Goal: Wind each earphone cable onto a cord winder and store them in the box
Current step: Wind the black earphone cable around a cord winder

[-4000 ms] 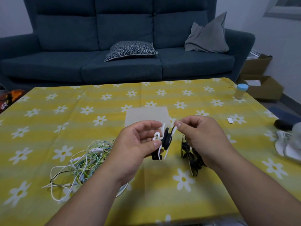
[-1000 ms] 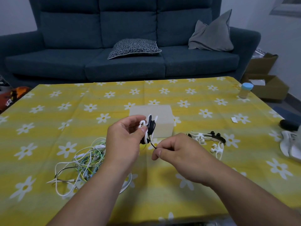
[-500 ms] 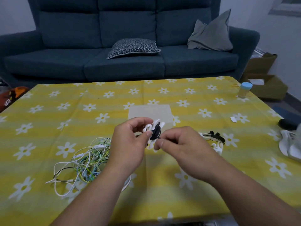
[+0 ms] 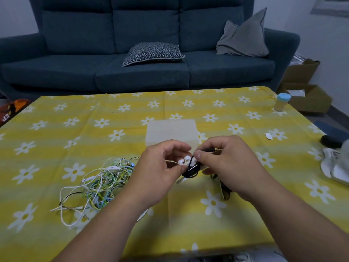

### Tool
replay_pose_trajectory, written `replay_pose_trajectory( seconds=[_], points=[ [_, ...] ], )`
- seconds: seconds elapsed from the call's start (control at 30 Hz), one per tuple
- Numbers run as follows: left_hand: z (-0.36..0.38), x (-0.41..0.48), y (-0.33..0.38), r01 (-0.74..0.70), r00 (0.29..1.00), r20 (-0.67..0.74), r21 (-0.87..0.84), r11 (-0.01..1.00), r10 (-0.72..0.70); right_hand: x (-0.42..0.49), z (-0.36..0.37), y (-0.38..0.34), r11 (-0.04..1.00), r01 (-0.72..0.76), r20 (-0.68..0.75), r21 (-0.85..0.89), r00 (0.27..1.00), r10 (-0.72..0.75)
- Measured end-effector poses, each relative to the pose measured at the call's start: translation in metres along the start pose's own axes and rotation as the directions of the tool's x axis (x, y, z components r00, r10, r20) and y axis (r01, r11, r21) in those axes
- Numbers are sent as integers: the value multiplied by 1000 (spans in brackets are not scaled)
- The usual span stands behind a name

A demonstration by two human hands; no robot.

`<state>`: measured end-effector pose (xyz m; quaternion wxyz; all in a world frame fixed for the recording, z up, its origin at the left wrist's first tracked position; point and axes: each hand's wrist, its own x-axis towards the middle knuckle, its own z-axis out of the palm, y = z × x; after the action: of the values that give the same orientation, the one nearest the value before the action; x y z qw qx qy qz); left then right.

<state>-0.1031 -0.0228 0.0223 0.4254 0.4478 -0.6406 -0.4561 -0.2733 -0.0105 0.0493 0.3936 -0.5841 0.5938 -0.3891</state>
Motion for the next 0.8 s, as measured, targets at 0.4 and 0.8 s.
replay_pose_trajectory(
  seconds=[0.4,0.8],
  points=[
    [3,-1,0,161,987,-18,-79,984,-163,2,0,-2,994,88,-159,70,984,-76],
    [8,-1,2,207,974,16,-476,855,-227,3,-6,-3,995,55,-164,88,986,-40]
  ],
)
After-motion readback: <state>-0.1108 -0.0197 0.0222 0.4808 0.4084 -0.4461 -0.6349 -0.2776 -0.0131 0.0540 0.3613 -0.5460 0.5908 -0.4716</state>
